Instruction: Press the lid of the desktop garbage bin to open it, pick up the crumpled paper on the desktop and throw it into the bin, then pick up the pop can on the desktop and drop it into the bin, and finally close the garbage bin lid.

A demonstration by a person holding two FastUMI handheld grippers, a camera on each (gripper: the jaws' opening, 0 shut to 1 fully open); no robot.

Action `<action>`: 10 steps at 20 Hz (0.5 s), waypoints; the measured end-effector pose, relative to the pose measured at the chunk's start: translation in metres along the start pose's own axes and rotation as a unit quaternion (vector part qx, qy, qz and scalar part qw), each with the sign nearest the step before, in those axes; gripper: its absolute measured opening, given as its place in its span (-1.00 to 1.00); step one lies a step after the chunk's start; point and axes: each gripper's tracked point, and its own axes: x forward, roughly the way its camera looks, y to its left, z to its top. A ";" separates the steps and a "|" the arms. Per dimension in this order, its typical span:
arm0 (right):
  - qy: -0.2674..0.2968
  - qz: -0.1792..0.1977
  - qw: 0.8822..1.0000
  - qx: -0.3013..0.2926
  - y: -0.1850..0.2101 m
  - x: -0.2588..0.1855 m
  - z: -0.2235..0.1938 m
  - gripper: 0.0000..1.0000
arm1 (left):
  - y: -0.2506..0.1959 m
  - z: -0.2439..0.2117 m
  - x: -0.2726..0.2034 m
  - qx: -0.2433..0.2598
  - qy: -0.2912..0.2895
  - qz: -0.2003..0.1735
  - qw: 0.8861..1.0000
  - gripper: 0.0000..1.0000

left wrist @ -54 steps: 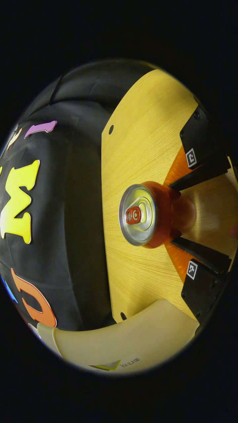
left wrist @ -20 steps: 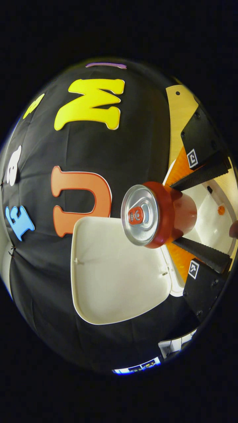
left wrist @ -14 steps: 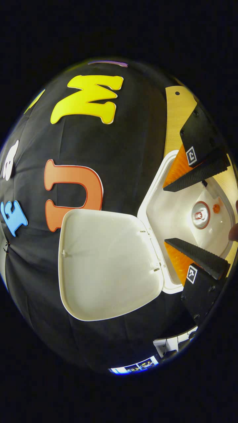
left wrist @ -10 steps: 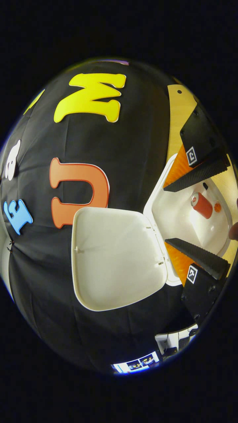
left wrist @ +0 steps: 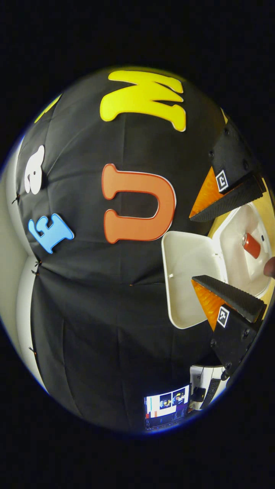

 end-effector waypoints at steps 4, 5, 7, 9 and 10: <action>-0.006 0.005 1.000 0.000 -0.005 0.005 0.009 0.35 | 0.031 0.039 0.027 -0.017 -0.020 0.064 0.998 0.84; -0.007 0.005 1.000 -0.002 -0.007 0.005 0.010 0.34 | 0.036 0.046 0.035 -0.023 -0.023 0.077 0.996 0.84; -0.003 0.003 1.000 -0.002 -0.009 0.008 0.008 0.37 | 0.042 0.047 0.051 -0.044 -0.009 0.098 0.994 0.84; 0.000 0.000 1.000 -0.002 -0.011 0.008 0.008 0.35 | 0.048 0.041 0.068 -0.057 0.017 0.118 0.991 0.83; 0.000 -0.003 1.000 -0.003 -0.013 0.008 0.009 0.37 | 0.050 0.038 0.075 -0.059 0.029 0.126 0.990 0.82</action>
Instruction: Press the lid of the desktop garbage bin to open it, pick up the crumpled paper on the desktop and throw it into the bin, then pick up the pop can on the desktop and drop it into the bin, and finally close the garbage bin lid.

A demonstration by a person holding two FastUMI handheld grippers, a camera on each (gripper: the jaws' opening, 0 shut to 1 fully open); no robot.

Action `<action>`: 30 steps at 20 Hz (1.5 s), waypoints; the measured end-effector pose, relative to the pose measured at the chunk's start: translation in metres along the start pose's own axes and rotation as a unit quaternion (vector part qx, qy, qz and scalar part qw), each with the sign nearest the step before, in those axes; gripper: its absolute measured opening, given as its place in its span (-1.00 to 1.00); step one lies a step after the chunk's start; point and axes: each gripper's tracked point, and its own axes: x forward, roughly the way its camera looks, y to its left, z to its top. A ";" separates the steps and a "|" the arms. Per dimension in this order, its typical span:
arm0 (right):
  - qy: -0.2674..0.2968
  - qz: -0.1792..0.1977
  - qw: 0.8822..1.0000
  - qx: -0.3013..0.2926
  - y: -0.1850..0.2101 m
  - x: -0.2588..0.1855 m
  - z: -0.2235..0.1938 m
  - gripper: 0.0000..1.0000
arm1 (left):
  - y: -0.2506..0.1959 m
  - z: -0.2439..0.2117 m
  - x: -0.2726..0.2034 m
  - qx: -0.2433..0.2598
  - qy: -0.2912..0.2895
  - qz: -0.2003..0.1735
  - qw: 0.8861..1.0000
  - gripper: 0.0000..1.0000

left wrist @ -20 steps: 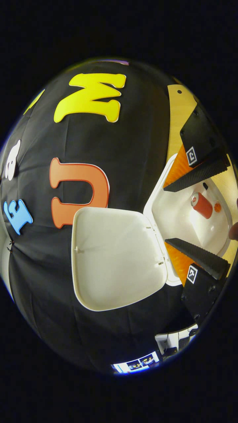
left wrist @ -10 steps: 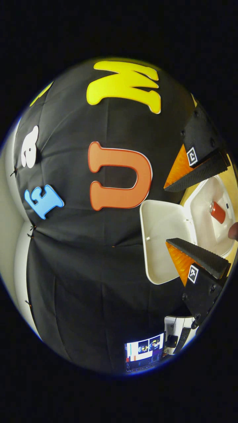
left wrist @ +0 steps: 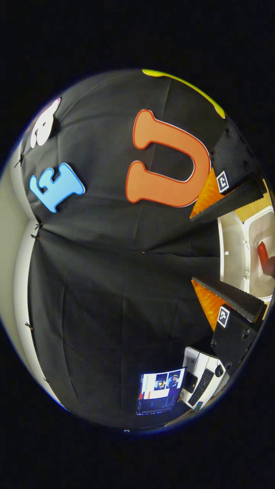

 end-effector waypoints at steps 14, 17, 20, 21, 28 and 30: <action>-0.001 0.032 0.999 -0.001 0.003 -0.001 -0.002 0.37 | -0.001 -0.068 -0.046 0.020 0.085 0.029 0.996 0.83; -0.003 0.050 0.999 -0.002 0.002 -0.005 -0.003 0.37 | -0.005 -0.101 -0.085 0.017 0.098 0.014 0.995 0.82; -0.005 0.060 0.998 -0.015 -0.004 -0.010 -0.003 0.37 | -0.003 -0.131 -0.111 0.003 0.104 0.012 0.994 0.82; -0.003 0.060 0.998 -0.019 -0.009 -0.011 -0.005 0.37 | -0.004 -0.137 -0.116 0.001 0.108 0.012 0.994 0.81; 0.021 0.042 0.999 -0.025 -0.035 -0.019 -0.023 0.36 | -0.003 -0.178 -0.129 0.006 0.134 0.015 0.991 0.77; 0.022 0.041 0.999 -0.026 -0.036 -0.020 -0.023 0.37 | -0.003 -0.192 -0.131 0.012 0.140 0.016 0.990 0.77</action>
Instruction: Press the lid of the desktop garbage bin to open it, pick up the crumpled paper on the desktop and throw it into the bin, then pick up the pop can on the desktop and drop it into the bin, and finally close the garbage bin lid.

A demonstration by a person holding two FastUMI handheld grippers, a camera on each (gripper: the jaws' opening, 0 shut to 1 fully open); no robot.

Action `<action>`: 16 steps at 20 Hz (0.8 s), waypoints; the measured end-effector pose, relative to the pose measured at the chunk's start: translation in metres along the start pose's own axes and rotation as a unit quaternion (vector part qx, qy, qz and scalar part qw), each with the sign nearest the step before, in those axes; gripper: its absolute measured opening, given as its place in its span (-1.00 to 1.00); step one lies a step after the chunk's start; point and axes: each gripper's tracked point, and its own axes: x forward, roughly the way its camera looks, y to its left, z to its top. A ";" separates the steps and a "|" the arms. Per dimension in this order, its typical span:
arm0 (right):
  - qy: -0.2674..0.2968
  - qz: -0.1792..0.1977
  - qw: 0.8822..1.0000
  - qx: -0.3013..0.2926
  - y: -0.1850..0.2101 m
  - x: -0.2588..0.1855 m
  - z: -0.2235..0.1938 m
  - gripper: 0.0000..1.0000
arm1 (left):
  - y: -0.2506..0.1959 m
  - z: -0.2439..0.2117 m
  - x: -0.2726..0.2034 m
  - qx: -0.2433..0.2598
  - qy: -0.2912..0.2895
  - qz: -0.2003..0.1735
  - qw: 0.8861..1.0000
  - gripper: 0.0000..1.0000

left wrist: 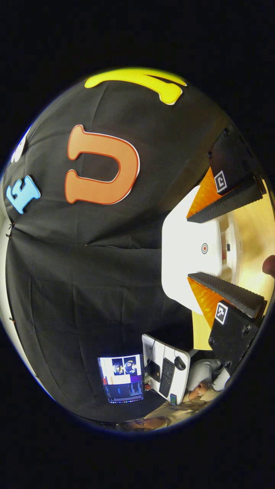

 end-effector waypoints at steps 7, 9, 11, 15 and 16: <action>0.010 0.002 1.000 0.004 0.006 0.001 -0.009 0.37 | -0.001 -0.028 0.007 0.014 0.021 -0.003 1.000 0.75; 0.012 0.002 1.000 0.007 0.008 0.001 -0.010 0.37 | -0.003 -0.027 0.006 0.024 0.013 -0.002 1.000 0.76; 0.013 -0.002 1.000 0.015 0.005 0.002 -0.011 0.36 | -0.006 -0.028 0.005 0.035 0.000 -0.002 0.999 0.76; 0.013 -0.005 1.000 0.026 0.009 0.002 -0.014 0.37 | -0.006 -0.034 0.011 0.059 -0.023 -0.013 0.998 0.70; 0.012 -0.006 1.000 0.025 0.010 0.001 -0.014 0.37 | -0.006 -0.036 0.011 0.053 -0.022 -0.016 0.998 0.71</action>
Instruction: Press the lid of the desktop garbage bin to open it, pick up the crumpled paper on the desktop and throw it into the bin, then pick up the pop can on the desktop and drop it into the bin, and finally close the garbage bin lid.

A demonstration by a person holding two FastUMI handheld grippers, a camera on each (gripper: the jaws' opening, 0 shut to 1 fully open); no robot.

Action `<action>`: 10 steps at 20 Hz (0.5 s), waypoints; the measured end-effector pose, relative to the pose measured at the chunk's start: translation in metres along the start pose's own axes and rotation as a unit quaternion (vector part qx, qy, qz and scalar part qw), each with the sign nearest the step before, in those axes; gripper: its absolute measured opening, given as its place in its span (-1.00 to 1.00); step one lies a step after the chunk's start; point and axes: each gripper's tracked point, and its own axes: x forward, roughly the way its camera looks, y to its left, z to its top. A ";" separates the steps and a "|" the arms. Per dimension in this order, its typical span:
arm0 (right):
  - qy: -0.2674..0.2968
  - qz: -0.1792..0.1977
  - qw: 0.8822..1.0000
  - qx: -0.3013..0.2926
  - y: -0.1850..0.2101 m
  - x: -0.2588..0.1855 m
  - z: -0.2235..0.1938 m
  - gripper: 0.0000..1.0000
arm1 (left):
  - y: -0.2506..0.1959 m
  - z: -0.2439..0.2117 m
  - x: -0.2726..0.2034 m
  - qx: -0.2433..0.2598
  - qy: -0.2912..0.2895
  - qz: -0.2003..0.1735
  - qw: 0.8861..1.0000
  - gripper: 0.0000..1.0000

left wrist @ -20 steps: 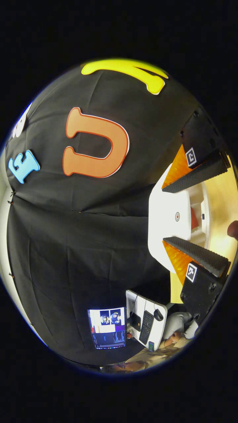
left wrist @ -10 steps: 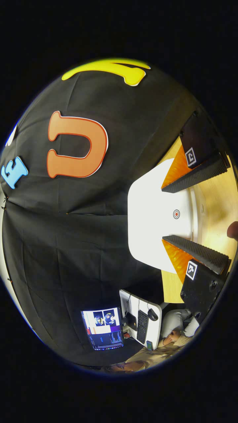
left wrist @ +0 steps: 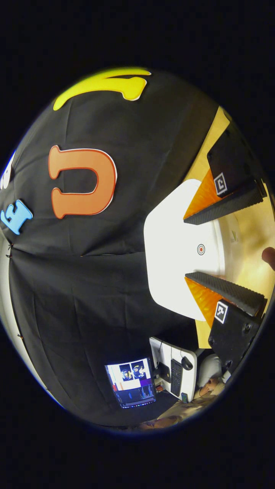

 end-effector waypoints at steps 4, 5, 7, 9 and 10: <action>-0.006 -0.009 1.000 -0.007 -0.006 0.000 0.001 0.36 | 0.000 0.002 -0.002 -0.008 -0.022 -0.012 1.000 0.67; -0.011 -0.015 1.000 -0.005 -0.007 0.001 0.004 0.37 | -0.002 0.005 -0.002 -0.012 -0.030 -0.019 0.999 0.67; -0.028 -0.032 0.999 -0.012 -0.007 0.002 0.012 0.34 | -0.003 0.010 -0.005 -0.014 -0.050 -0.045 0.998 0.67; -0.045 -0.044 0.998 -0.014 -0.002 0.000 0.019 0.36 | -0.007 0.012 -0.009 -0.008 -0.061 -0.080 0.995 0.67; -0.052 -0.044 0.998 -0.014 0.005 -0.001 0.021 0.34 | -0.010 0.012 -0.013 -0.006 -0.059 -0.102 0.993 0.68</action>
